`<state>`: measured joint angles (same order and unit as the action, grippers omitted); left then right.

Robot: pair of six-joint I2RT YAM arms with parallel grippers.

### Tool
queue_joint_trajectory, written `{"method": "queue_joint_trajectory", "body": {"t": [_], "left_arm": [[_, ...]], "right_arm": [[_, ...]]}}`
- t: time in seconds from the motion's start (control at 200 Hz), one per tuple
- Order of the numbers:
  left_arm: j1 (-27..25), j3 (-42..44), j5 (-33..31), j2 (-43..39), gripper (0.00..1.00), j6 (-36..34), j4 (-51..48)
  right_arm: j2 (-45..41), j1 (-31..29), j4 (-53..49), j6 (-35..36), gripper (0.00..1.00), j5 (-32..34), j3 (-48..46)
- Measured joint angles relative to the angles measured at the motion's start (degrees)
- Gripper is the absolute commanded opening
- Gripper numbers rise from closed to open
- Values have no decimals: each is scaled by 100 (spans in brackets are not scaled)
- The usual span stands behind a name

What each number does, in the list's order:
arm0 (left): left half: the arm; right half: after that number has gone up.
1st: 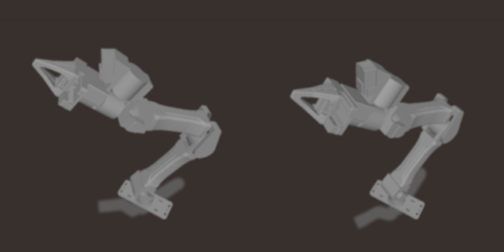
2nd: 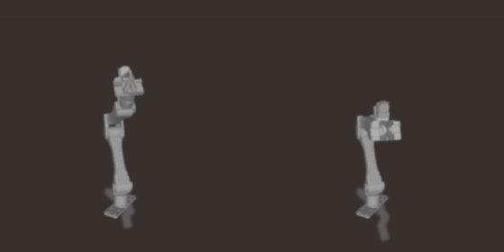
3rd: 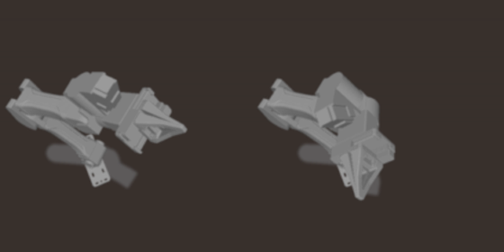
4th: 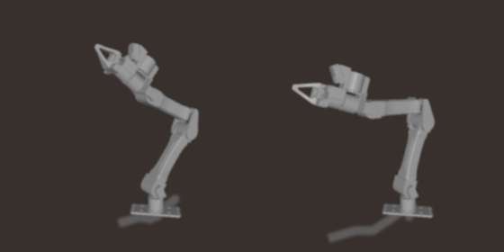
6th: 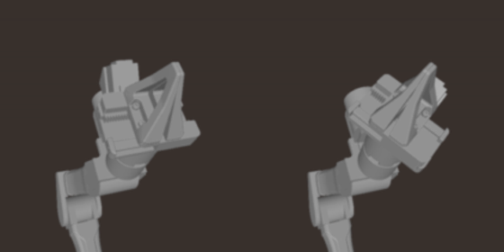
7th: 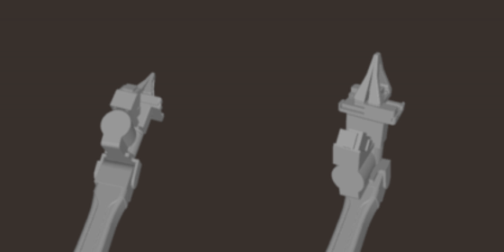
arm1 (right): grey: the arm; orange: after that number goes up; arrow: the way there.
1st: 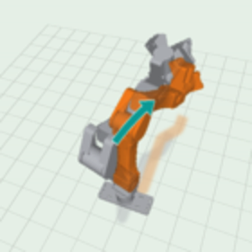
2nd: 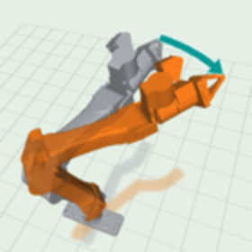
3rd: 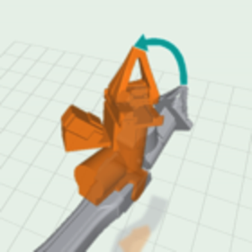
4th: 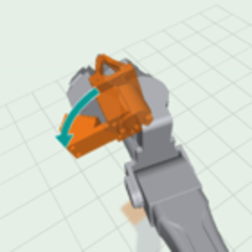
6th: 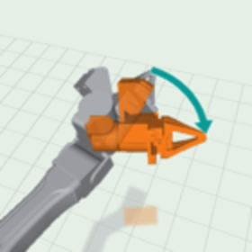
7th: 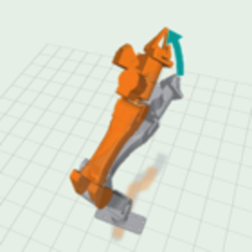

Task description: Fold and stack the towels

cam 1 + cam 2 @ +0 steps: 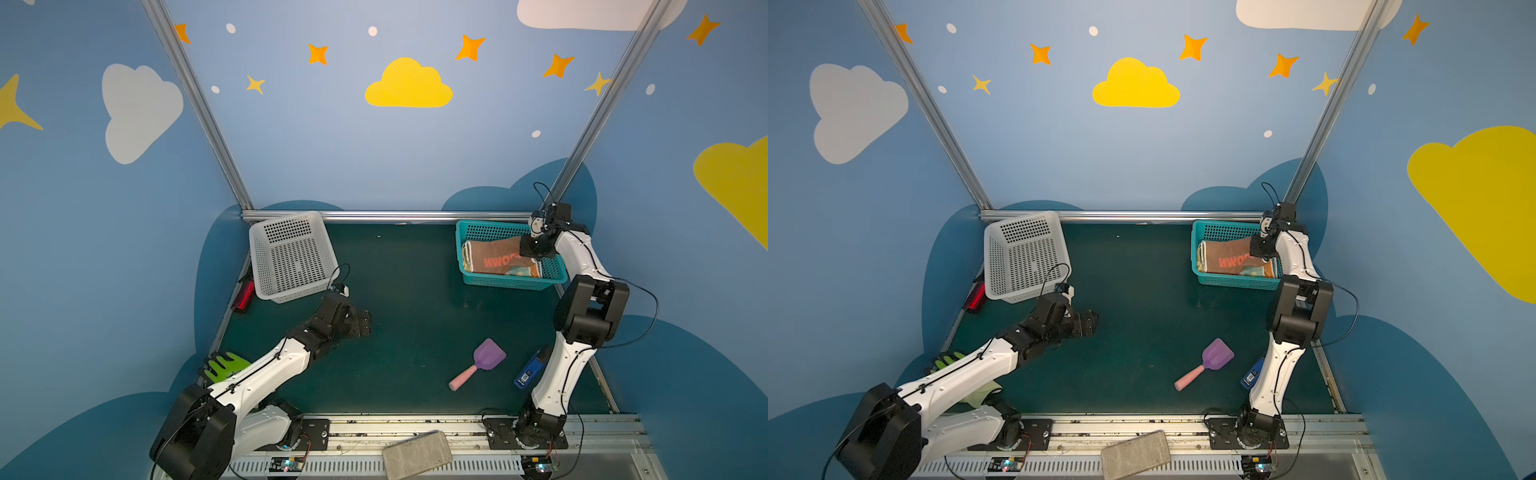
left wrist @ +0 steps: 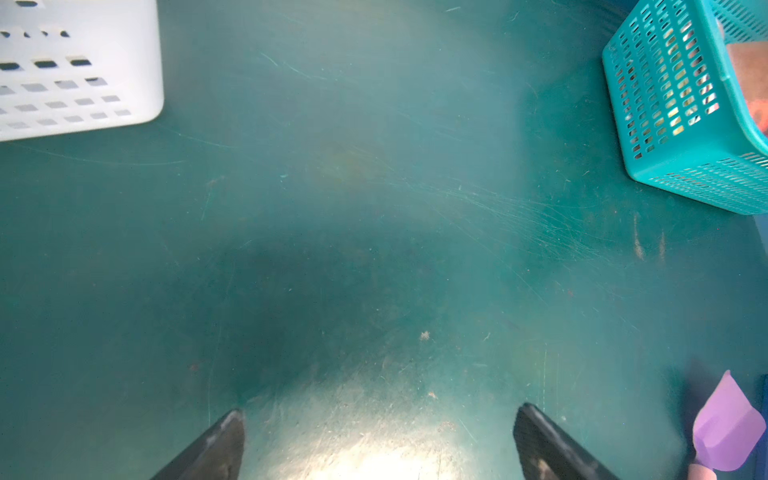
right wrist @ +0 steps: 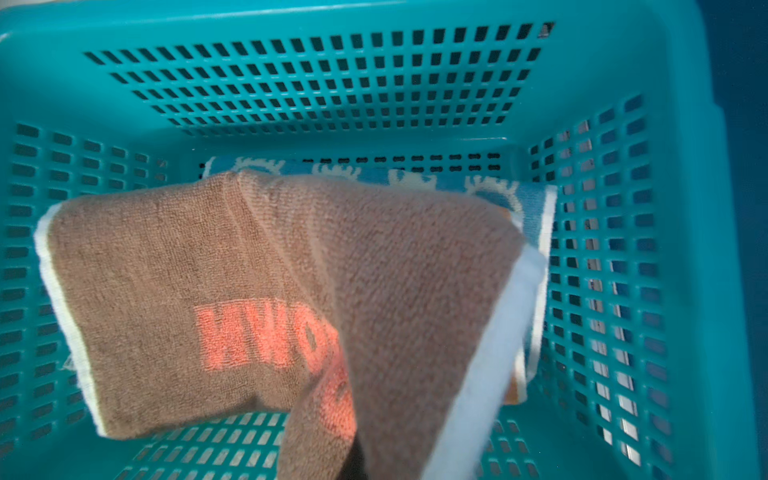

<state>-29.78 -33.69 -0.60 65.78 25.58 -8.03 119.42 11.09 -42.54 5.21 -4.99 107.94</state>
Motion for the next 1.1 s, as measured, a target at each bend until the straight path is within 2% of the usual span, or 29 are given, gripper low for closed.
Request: {"method": "queue_joint_trajectory", "body": {"t": [0.045, 0.055, 0.15, 0.16, 0.18, 0.195, 0.4, 0.551, 0.756, 0.921, 1.096], "left_arm": [[2, 0, -2, 0, 100, 4, 0], [2, 0, -2, 0, 100, 7, 0], [4, 0, -2, 0, 100, 15, 0], [4, 0, -2, 0, 100, 15, 0], [4, 0, -2, 0, 100, 15, 0], [4, 0, -2, 0, 100, 15, 0], [4, 4, -24, 0, 100, 15, -11], [4, 109, -142, -120, 100, 15, -70], [101, 144, -468, -481, 100, -83, -256], [341, 127, -1263, -831, 100, -452, -378], [892, 192, -2273, -1010, 100, -1115, -13]], "right_arm": [[-11, 42, 31, -2, 0, 0, -2], [-13, 48, 35, -2, 3, 0, -2], [-13, 116, 83, -11, 51, -15, -2], [-13, 122, 85, 7, 58, -13, -2], [-13, 131, 90, -7, 83, -20, -2], [-13, 138, 94, -13, 86, -13, -2], [-13, 153, 234, -136, 87, -46, -42], [-125, 149, 463, -243, 87, -70, -417], [-798, 4, 758, -313, 87, -90, -1178], [-1871, -562, 1215, -350, 87, 79, -2258], [-2894, -1270, 1690, -490, 87, 380, -3526]]}}
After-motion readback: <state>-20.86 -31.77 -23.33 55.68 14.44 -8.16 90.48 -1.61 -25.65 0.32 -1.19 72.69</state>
